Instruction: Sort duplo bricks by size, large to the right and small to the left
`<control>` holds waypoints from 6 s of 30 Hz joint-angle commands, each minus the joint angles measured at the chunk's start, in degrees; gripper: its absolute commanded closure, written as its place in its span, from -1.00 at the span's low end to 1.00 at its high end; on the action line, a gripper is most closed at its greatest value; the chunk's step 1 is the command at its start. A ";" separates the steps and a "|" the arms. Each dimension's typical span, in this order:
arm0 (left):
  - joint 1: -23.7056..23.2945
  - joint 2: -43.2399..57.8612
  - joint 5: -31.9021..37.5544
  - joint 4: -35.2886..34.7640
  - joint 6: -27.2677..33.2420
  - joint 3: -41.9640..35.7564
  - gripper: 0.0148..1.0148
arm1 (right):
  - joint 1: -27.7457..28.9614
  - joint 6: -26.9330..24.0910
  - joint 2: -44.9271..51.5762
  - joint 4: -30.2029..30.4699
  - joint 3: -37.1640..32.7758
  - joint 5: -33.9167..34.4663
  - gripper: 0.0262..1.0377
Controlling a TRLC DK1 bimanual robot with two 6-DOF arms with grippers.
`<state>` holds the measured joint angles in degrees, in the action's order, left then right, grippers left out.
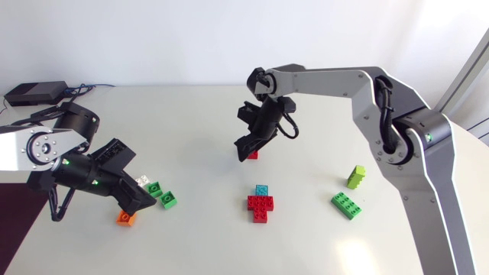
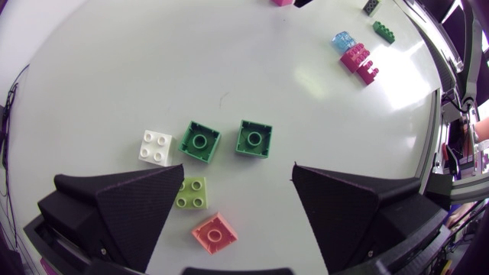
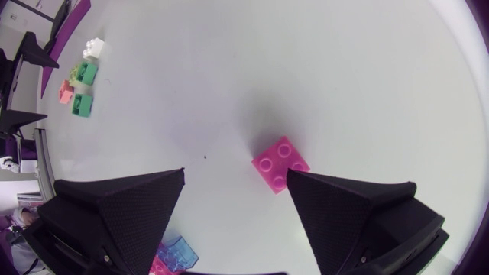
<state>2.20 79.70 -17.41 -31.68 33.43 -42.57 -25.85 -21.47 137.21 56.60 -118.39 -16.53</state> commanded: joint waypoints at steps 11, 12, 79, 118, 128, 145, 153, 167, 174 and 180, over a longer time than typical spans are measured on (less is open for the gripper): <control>-0.44 -0.25 -0.78 -1.28 1.20 1.70 -0.94 | 0.18 -0.15 1.48 1.94 -1.49 -0.08 -0.85; -0.61 -0.34 -0.78 -1.37 1.37 1.70 -0.94 | 0.36 -0.15 1.31 2.20 -1.76 -0.08 -0.85; -1.23 -0.78 -2.63 -1.37 2.25 3.10 -0.94 | -6.76 -1.03 -8.62 -3.51 14.15 7.48 0.59; -2.72 -1.39 -3.60 -1.98 3.57 3.63 -0.94 | -5.62 6.53 5.35 1.76 -7.30 12.49 -0.43; -2.72 -1.39 -3.86 -1.98 3.75 3.89 -0.94 | -5.44 6.53 5.18 1.32 -4.75 12.40 -0.43; -2.55 -1.30 -3.86 -1.89 3.66 3.81 -0.94 | -6.06 6.80 6.05 4.66 -5.54 12.14 0.17; -2.46 -1.74 -3.95 -1.98 3.57 3.81 -0.94 | -9.40 6.62 5.09 6.42 -6.24 11.79 0.19; -4.66 -3.76 -3.95 -4.00 4.98 4.25 -0.94 | -20.21 5.30 4.30 11.69 -10.37 8.54 0.27; -5.98 -5.52 -4.12 -5.67 5.94 4.42 -0.94 | -25.57 5.48 9.57 15.91 -19.51 7.66 0.14; -6.50 -6.93 -4.48 -6.46 6.21 4.16 -0.94 | -25.31 7.15 9.04 16.61 -20.48 7.92 -0.44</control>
<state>-3.81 73.67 -20.95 -37.34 38.15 -39.83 -52.01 -15.79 145.03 71.90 -138.23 -8.78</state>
